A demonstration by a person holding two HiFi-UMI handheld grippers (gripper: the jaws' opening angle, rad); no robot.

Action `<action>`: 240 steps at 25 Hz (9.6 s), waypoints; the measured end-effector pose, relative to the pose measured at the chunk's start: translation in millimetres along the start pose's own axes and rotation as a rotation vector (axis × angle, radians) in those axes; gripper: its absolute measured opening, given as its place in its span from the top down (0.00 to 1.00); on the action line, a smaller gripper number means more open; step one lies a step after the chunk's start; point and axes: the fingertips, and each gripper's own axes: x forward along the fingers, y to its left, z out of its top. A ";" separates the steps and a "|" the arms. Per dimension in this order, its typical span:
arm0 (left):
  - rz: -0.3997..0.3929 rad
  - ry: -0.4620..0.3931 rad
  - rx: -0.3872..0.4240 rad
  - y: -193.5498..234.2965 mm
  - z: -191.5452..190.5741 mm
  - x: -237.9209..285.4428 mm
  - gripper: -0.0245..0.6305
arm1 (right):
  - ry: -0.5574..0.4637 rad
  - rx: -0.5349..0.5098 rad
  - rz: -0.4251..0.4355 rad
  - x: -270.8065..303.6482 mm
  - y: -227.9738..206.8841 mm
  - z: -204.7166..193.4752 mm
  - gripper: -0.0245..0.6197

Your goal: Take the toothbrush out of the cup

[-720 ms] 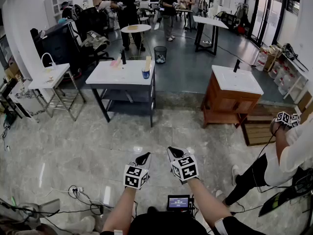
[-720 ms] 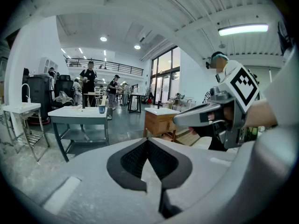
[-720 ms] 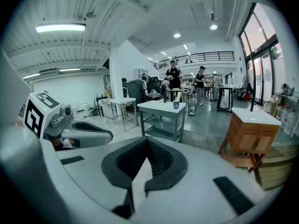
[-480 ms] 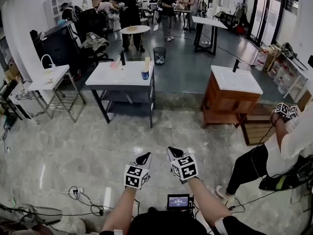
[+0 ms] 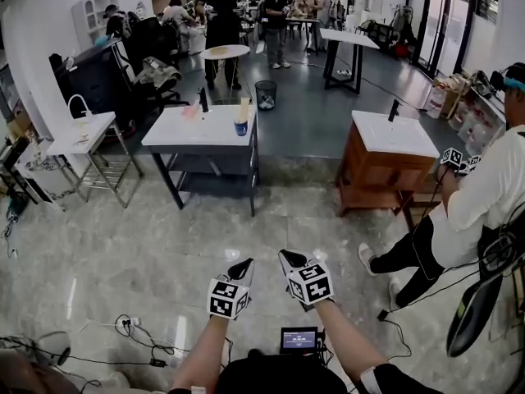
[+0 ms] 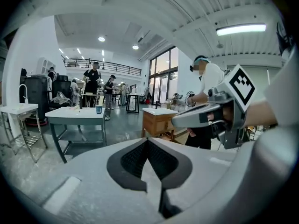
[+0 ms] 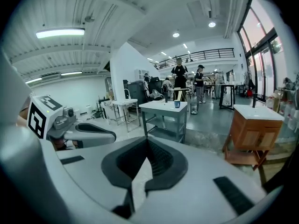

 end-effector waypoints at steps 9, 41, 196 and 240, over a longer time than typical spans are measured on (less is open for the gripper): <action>0.001 0.011 0.012 -10.1 -0.7 5.8 0.95 | 0.000 -0.001 0.005 -5.1 -9.7 -1.8 0.95; 0.013 0.065 -0.027 104.2 9.6 128.5 0.95 | 0.047 0.015 -0.004 125.0 -104.9 37.2 0.95; 0.144 0.144 -0.127 586.0 156.9 541.2 0.95 | 0.129 -0.047 0.272 708.2 -362.7 299.1 0.89; 0.032 0.036 -0.043 547.2 198.6 557.5 0.95 | 0.009 0.036 0.008 629.2 -424.2 310.3 0.90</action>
